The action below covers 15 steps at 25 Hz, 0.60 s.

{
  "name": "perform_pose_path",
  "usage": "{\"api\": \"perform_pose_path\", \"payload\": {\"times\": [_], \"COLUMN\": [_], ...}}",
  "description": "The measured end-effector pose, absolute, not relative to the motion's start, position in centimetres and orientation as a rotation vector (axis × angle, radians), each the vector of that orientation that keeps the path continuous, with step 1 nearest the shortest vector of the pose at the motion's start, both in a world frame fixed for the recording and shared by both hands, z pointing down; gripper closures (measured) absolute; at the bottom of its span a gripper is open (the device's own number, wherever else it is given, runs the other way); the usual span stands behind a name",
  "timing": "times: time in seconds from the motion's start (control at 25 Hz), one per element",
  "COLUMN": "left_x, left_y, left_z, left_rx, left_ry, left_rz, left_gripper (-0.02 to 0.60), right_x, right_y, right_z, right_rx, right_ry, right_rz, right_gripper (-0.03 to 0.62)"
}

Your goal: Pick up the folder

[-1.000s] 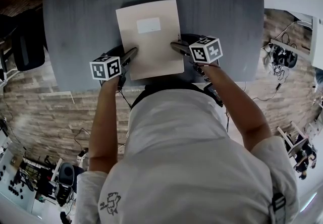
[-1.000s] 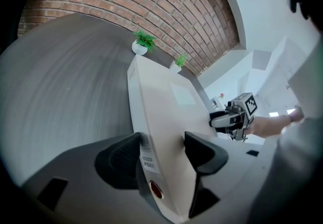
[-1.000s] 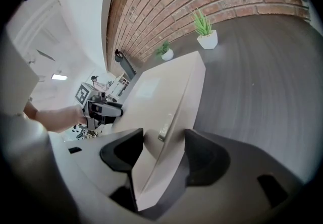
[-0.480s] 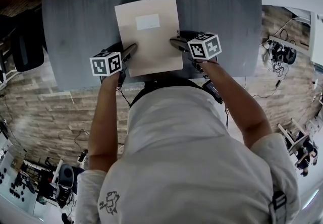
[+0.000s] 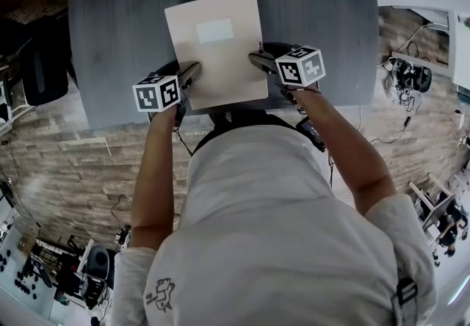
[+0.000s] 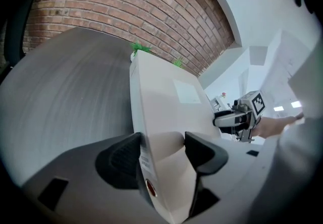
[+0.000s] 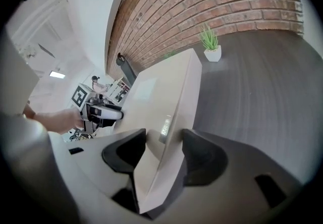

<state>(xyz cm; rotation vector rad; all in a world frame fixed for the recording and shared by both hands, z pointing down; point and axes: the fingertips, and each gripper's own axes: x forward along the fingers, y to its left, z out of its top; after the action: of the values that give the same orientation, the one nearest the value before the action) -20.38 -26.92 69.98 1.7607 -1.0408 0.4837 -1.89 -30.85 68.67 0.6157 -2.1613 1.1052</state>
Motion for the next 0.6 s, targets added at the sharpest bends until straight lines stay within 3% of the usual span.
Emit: {"api": "perform_pose_path", "payload": {"times": [0.6], "left_x": [-22.6], "left_y": [-22.8], "left_z": [64.3], "left_rx": [1.916], "left_ry": [-1.136], "left_rz": [0.498], "left_gripper": [0.296], "right_x": [-3.7], "right_y": [-25.5], "right_z": [63.7], "right_rx": [0.782], "right_ry": [-2.243], "right_rz": [1.014], "right_gripper": [0.372]}}
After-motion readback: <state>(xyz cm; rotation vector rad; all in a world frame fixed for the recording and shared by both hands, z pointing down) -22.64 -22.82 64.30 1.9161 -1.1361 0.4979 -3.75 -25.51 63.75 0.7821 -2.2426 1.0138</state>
